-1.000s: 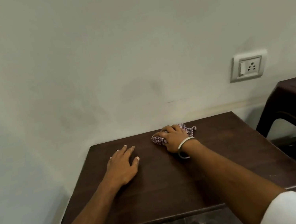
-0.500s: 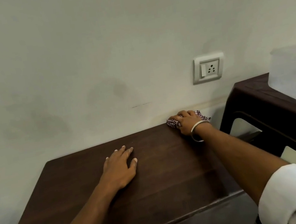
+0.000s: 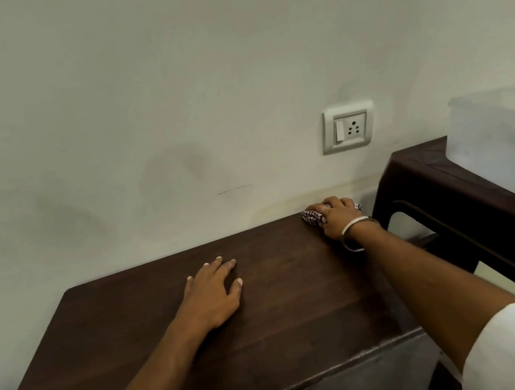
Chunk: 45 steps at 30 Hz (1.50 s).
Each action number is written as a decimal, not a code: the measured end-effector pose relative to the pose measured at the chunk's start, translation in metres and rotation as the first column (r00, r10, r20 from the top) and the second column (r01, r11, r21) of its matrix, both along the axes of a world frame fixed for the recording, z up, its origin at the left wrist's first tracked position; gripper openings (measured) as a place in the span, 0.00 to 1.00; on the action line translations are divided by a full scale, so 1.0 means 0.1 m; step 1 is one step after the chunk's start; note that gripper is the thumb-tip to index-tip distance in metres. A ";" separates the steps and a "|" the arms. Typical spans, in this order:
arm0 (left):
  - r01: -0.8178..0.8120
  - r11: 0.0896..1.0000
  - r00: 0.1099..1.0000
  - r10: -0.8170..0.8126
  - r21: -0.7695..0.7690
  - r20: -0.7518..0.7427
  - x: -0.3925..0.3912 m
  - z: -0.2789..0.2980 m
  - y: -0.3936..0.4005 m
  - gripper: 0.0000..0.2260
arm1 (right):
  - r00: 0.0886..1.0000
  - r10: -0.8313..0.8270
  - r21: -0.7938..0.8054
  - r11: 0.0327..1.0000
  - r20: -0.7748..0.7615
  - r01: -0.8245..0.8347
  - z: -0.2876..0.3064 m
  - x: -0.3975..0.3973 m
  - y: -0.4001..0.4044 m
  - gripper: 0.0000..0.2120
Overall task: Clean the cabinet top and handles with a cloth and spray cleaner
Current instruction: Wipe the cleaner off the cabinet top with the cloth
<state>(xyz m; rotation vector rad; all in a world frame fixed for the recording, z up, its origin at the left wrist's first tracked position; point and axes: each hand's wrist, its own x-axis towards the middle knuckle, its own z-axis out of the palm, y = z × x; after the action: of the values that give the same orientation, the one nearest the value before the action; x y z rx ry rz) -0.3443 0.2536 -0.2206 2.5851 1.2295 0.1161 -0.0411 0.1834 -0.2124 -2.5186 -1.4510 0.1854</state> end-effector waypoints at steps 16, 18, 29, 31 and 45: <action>-0.021 1.000 1.000 0.022 -0.008 0.013 -0.16 0.01 -0.38 0.25 | 1.000 -0.022 0.028 0.999 -0.021 0.023 0.00 -0.32 -0.80 0.24; -0.021 1.000 1.000 0.021 -0.011 0.011 -0.18 0.02 -0.45 0.25 | 0.999 -0.025 0.035 0.999 -0.029 0.026 0.00 -0.36 -0.91 0.24; -0.020 1.000 1.000 0.020 0.008 0.005 -0.32 0.01 -0.75 0.25 | 0.999 -0.032 0.061 0.998 -0.034 0.034 -0.03 -0.58 -1.42 0.22; -0.022 1.000 1.000 0.022 0.005 0.003 -0.34 0.01 -0.79 0.25 | 0.999 -0.028 0.060 0.998 -0.030 0.030 -0.02 -0.62 -1.52 0.23; -0.025 1.000 1.000 0.025 -0.001 -0.001 -0.45 0.03 -1.02 0.25 | 0.998 -0.053 0.060 0.997 -0.027 0.055 -0.02 -0.87 -2.03 0.24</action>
<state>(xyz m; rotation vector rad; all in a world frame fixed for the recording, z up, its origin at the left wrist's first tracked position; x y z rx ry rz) -0.3894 0.1511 -0.2174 2.5691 1.2626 0.1194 -0.1282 -0.0192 -0.2141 -2.4941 -1.3568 0.1612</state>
